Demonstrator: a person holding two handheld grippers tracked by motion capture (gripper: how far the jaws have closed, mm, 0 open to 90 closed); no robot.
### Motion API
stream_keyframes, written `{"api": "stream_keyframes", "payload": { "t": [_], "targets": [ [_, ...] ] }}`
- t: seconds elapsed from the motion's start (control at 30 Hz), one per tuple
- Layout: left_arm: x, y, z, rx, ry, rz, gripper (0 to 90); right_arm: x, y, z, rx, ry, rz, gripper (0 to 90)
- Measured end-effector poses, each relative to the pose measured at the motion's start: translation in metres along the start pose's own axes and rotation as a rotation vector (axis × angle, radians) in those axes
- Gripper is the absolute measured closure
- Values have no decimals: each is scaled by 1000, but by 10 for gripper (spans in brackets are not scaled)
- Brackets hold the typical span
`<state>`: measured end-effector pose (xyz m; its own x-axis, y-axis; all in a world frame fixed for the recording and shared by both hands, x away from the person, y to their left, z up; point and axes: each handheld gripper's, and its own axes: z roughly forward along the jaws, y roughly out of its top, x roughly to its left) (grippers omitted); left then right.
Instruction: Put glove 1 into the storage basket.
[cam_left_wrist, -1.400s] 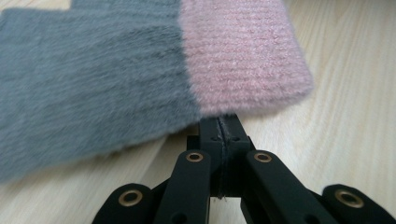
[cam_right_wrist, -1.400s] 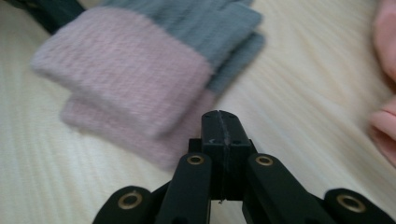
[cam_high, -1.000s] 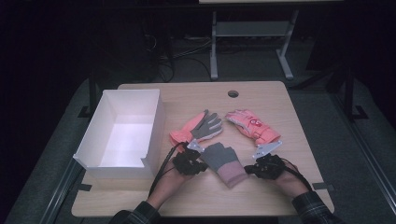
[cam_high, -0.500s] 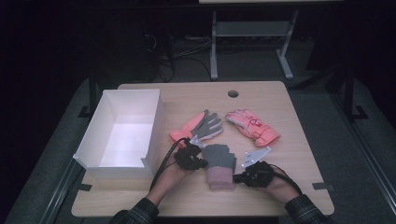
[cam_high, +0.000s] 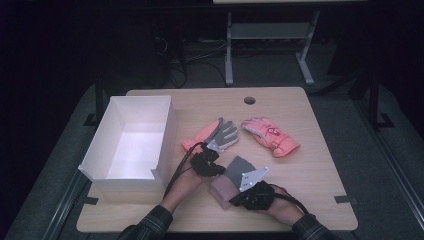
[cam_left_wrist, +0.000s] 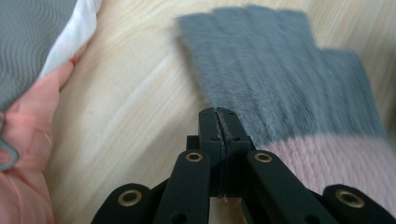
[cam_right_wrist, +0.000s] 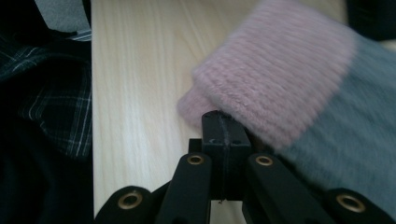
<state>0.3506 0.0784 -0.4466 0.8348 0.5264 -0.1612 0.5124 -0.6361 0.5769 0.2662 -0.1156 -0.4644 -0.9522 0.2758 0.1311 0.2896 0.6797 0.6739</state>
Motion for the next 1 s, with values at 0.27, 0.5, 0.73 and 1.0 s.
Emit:
{"api": "stream_keyframes", "payload": {
  "t": [0.27, 0.5, 0.73, 1.0],
  "targets": [
    [1, 3, -4, -11, 7, 16, 859, 6, 10, 11, -2, -3, -51, 899],
    [-9, 3, -19, -60, -60, 44, 442, 4, -9, -25, -39, -54, 53, 702],
    [-27, 4, -6, -16, -68, 131, 173, 0, -35, -55, -70, -160, 144, 422],
    [-37, 2, 12, 29, -49, 176, 133, -1, -66, -78, -95, -242, 265, 220]
  ]
}}
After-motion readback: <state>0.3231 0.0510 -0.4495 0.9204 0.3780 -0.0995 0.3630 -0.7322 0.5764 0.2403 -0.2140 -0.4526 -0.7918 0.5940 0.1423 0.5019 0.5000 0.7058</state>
